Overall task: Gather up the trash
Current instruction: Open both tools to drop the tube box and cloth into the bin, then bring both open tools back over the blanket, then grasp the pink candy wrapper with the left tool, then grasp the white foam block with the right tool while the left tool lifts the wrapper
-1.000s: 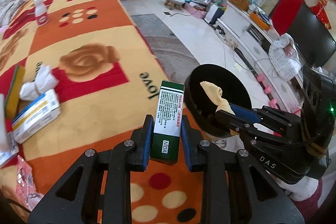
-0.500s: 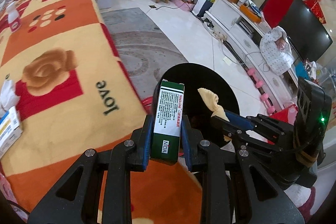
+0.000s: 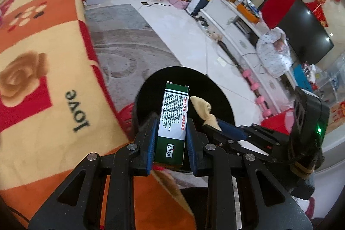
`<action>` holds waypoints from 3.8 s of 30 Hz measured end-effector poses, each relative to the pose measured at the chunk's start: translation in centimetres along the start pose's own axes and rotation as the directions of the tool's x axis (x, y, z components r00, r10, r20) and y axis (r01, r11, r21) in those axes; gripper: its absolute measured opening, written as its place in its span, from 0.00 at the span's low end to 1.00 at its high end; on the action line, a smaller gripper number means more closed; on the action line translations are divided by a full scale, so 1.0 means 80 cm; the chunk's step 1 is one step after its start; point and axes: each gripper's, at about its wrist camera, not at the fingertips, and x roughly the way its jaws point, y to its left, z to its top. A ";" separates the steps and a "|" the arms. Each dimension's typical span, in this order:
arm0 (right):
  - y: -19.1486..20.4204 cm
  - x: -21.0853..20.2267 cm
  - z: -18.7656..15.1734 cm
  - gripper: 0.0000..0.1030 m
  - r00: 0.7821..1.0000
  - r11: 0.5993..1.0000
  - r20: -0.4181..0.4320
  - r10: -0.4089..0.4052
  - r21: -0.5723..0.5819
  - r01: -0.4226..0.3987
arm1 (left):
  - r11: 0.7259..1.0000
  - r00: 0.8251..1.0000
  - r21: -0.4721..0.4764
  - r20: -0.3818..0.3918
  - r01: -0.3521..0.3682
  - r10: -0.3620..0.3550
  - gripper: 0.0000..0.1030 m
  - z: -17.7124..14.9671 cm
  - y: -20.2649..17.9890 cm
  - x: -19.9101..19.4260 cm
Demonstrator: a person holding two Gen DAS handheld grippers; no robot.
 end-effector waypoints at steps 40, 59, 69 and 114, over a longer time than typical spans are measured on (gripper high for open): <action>0.095 0.012 -0.007 0.49 0.996 0.993 -0.069 0.058 -0.095 -0.065 | 0.966 0.970 -0.099 0.021 -0.239 0.242 0.48 -0.081 0.085 -0.097; 0.262 0.043 -0.023 0.59 0.972 0.932 -0.170 0.160 -0.299 -0.206 | 0.908 0.930 -0.240 0.045 -0.345 0.365 0.48 -0.196 0.203 -0.239; 0.362 0.055 -0.028 0.63 0.955 0.873 -0.209 0.208 -0.401 -0.278 | 0.899 0.944 -0.322 0.047 -0.296 0.327 0.52 -0.251 0.272 -0.290; 0.471 0.056 0.027 0.34 0.878 0.772 -0.191 0.439 -0.420 -0.478 | 0.928 0.959 -0.297 0.103 -0.225 0.265 0.13 -0.252 0.307 -0.287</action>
